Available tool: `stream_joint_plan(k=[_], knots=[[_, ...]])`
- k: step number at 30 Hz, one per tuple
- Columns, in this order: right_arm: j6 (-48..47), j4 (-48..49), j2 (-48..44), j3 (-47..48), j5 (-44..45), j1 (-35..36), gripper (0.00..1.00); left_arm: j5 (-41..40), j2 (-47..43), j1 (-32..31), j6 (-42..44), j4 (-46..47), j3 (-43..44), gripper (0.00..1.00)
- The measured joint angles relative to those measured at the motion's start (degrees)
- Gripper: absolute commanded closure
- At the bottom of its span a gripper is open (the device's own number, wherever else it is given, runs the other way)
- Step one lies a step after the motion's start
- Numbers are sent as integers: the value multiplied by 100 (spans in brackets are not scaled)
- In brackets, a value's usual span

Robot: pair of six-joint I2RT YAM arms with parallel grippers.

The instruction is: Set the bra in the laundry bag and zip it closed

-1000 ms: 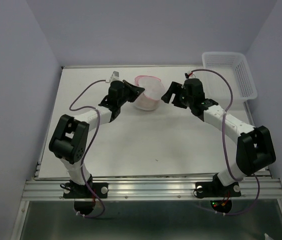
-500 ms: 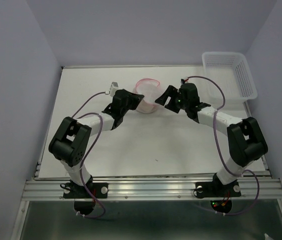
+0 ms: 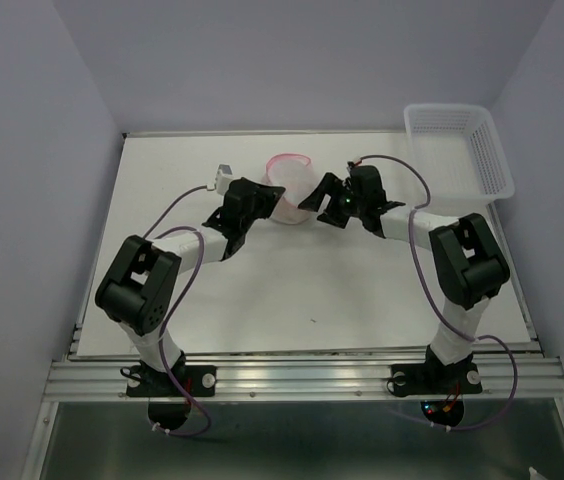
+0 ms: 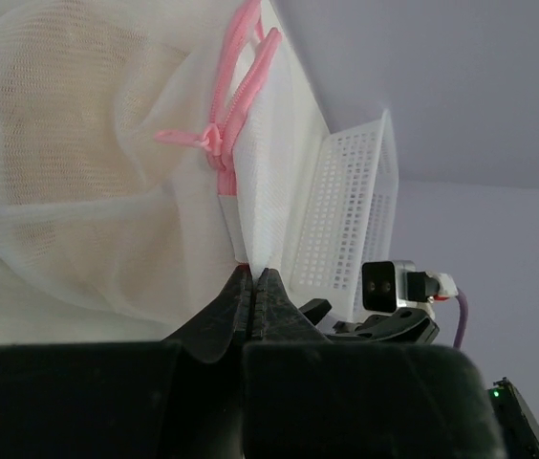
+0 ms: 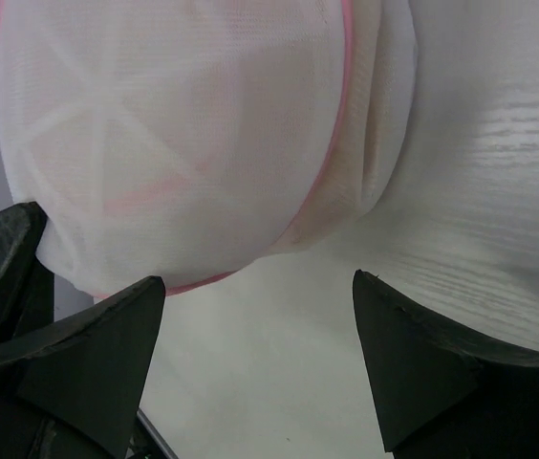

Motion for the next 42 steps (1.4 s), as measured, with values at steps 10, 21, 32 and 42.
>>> stream_joint_plan(k=[10,21,32,42], knots=[[-2203,-168,-369,295,-278,59,19,138,-48,2,63,-127,9,99],[-6033,-688,-1314,24,1073,916,16,199,-48,55,168,-601,380,100],[-7141,-1460,-1412,83,1661,1143,15,297,-46,26,278,-1266,706,100],[-7458,-1375,-1130,398,1565,1226,15,328,-17,26,343,-1419,800,100]])
